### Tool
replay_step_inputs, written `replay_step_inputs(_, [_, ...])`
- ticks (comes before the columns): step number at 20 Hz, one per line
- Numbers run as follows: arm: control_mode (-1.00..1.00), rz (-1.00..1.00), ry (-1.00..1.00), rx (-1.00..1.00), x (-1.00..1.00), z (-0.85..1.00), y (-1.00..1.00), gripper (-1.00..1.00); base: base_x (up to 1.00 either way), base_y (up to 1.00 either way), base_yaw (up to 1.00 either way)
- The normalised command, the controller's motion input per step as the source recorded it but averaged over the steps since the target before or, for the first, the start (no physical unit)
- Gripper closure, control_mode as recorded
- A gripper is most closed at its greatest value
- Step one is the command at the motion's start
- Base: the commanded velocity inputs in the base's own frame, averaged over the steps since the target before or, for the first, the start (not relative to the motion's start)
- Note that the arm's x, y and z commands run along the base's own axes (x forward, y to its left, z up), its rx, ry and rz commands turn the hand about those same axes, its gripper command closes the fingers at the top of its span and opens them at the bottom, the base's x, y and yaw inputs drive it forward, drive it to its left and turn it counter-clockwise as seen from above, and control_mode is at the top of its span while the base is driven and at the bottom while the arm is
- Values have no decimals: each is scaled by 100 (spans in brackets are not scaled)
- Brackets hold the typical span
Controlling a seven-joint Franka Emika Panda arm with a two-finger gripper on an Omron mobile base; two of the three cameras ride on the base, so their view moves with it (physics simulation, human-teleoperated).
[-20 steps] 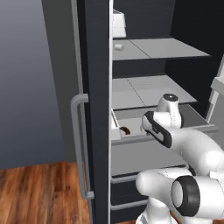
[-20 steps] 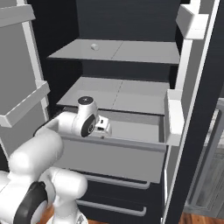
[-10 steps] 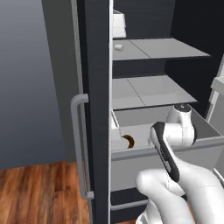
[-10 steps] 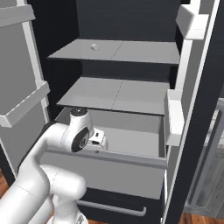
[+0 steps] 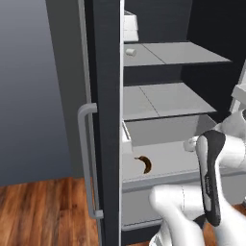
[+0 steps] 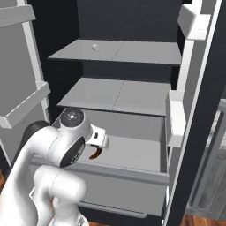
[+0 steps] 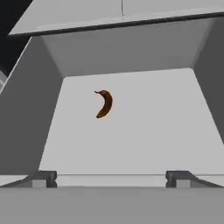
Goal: Fully open the fridge drawer.
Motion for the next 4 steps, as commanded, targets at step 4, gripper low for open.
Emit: replay_step_inputs(4, [-100, -4, -53, 0, -56, 100, 17, -100, 0, 0, 0])
